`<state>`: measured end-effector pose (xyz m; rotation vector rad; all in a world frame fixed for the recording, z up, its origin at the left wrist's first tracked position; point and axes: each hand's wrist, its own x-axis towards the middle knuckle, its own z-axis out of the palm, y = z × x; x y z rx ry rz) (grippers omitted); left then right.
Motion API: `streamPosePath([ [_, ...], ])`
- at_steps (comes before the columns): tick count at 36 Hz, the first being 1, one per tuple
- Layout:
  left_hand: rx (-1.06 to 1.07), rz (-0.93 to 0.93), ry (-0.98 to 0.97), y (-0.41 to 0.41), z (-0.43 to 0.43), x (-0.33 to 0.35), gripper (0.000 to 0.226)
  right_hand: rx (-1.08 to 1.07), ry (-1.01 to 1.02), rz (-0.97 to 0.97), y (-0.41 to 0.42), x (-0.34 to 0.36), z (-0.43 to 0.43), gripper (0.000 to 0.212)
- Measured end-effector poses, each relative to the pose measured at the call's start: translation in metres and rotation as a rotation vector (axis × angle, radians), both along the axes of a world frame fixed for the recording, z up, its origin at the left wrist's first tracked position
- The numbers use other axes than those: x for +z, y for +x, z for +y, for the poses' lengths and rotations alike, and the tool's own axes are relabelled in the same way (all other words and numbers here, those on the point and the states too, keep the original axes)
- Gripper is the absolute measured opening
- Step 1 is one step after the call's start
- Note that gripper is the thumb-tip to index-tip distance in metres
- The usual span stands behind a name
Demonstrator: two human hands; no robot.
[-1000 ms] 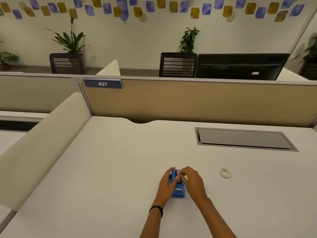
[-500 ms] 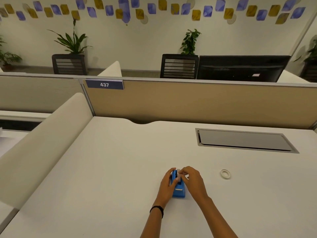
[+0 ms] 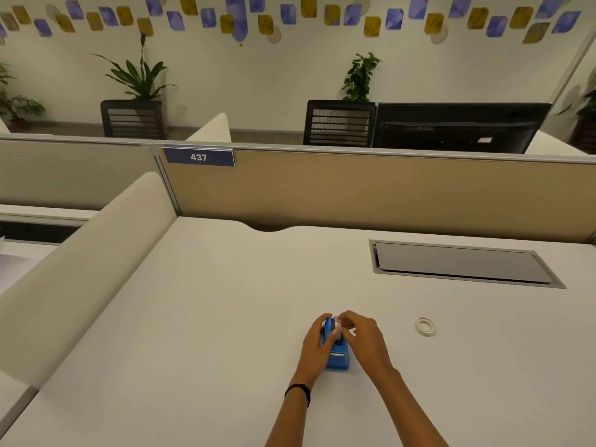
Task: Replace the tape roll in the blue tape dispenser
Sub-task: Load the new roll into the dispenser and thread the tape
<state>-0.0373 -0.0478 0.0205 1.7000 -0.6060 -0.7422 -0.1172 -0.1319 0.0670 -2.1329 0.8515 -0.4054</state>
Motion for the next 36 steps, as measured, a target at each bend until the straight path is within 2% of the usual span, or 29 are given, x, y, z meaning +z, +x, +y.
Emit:
streamPosePath([
  [4, -0.007, -0.006, 0.000, 0.000, 0.000, -0.001, 0.043, 0.036, -0.040, 0.061, 0.001, 0.002, -0.001, 0.025],
  [10, -0.012, -0.019, 0.001, 0.001, 0.001, 0.000, 0.041, 0.081, -0.172, 0.222, 0.009, 0.006, -0.001, 0.025],
  [22, -0.028, -0.034, 0.006, -0.001, 0.004, 0.002, 0.043, 0.041, -0.143, 0.131, 0.007, 0.001, -0.004, 0.016],
  [31, -0.017, -0.004, -0.008, 0.000, 0.004, 0.005, 0.040, 0.046, -0.155, 0.091, 0.006, -0.001, -0.004, 0.020],
  [36, -0.017, 0.014, -0.003, -0.001, 0.005, 0.006, 0.042, 0.096, -0.167, 0.149, 0.011, -0.001, -0.006, 0.023],
])
